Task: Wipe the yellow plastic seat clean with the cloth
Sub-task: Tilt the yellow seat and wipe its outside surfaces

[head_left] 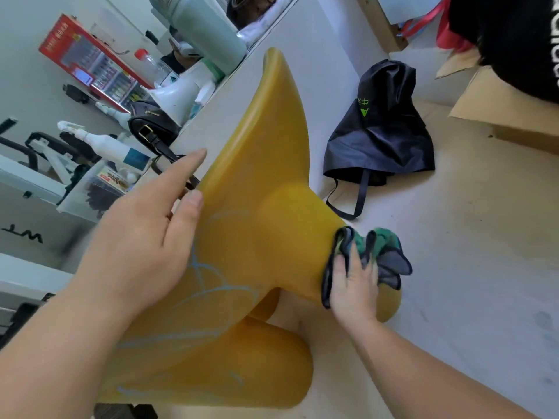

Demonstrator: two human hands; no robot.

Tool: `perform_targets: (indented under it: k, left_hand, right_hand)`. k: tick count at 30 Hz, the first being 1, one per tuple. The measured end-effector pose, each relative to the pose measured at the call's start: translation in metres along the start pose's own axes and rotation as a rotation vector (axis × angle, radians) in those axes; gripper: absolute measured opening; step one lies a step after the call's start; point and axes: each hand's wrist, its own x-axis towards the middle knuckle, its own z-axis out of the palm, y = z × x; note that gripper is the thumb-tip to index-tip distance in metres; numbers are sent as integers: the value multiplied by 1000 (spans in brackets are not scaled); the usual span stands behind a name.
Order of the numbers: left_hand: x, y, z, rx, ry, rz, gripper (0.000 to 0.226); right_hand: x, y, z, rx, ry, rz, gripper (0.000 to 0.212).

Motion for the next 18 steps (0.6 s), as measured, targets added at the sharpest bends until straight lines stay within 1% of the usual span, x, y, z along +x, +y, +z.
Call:
perform_targets:
  k: [2,3,4,6,10,13,15,16,18]
  left_hand:
    - [-12,-8,-1,115,-52,-8,55]
    - [-18,-12,-1,160,-68,-12,56]
    - [-22,-14,1,181,-79,-20,57]
    - [-25,-15,4,199,-81,-20,57]
    - [-15,-17,4,223,-90,12,56]
    - [-4,-3,5,182,-68,8,51]
    - [10,9,8,146,-67,-21,54]
    - [17,15,10,139,-66,-26,55]
    - [34,28,14,142,-54,-22,52]
  right_hand:
    - [4,15,-2,75,-81,233,57]
    - [1,14,-2,96,-97,279,56]
    - [-3,6,-2,107,-100,278,55]
    - [-15,-19,1,110,-94,160,55]
    - [-28,-82,-4,132,-29,-277,50]
    - [-9,-114,-17,191,3,-469,50]
    - [16,-114,-24,252,47,-493,48]
    - [26,-108,-26,268,74,-470,49]
    - [44,-85,-25,260,114,-339,59]
